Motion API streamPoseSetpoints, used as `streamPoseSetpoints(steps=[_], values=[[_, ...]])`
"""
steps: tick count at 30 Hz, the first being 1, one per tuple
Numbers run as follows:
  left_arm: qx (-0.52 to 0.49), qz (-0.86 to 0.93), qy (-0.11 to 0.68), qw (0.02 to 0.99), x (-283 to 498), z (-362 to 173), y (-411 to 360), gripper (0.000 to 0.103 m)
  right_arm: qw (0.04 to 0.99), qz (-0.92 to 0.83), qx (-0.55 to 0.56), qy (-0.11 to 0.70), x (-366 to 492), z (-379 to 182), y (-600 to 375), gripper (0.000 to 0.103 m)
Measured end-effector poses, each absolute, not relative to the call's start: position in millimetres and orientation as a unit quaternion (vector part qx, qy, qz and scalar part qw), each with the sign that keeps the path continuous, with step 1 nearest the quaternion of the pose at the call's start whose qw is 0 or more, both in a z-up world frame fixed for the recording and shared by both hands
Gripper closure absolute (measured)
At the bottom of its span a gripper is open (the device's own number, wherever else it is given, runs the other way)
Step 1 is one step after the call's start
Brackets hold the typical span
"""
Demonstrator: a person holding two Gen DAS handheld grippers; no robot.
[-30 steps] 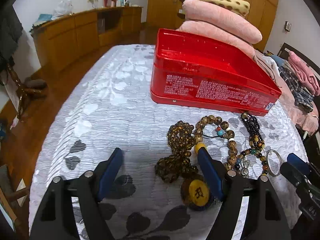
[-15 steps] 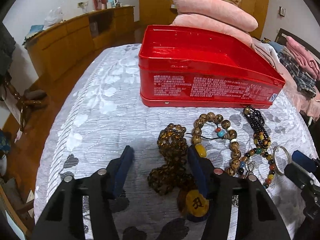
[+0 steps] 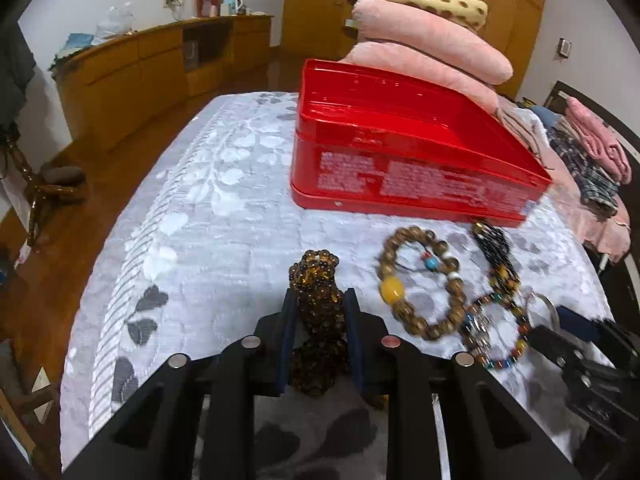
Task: Organize jewelry
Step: 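Grasp the dark brown bead bracelet with the left tool while the right tool approaches a silver bangle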
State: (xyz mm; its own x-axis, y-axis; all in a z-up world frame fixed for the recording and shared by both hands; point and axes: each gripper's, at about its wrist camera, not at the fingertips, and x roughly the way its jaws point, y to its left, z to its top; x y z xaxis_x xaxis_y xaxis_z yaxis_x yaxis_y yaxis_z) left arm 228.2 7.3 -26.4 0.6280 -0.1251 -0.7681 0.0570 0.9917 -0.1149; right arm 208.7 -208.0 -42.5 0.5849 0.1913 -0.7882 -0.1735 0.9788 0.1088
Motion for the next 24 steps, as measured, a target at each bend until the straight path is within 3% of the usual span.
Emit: streamPoseSetpoints(steps=[5, 9, 15, 24], values=[[-0.031, -0.05, 0.434, 0.899, 230.5, -28.9, 2.7, 0.078, 0.89, 0.095, -0.01, 0.447, 210.0, -43.0, -202.6, 0.049], [-0.022, -0.051, 0.436, 0.898, 234.0, -29.4, -2.5, 0.074, 0.891, 0.089, -0.019, 0.445, 209.3, -42.5, -201.3, 0.055], [-0.036, -0.057, 0.433, 0.899, 232.0, -29.2, 2.3, 0.079, 0.893, 0.087, -0.01, 0.442, 207.7, -41.4, -204.6, 0.056], [-0.024, -0.06, 0.435, 0.898, 227.1, -29.6, 0.6, 0.078, 0.893, 0.071, -0.019, 0.443, 206.0, -42.3, -210.7, 0.054]])
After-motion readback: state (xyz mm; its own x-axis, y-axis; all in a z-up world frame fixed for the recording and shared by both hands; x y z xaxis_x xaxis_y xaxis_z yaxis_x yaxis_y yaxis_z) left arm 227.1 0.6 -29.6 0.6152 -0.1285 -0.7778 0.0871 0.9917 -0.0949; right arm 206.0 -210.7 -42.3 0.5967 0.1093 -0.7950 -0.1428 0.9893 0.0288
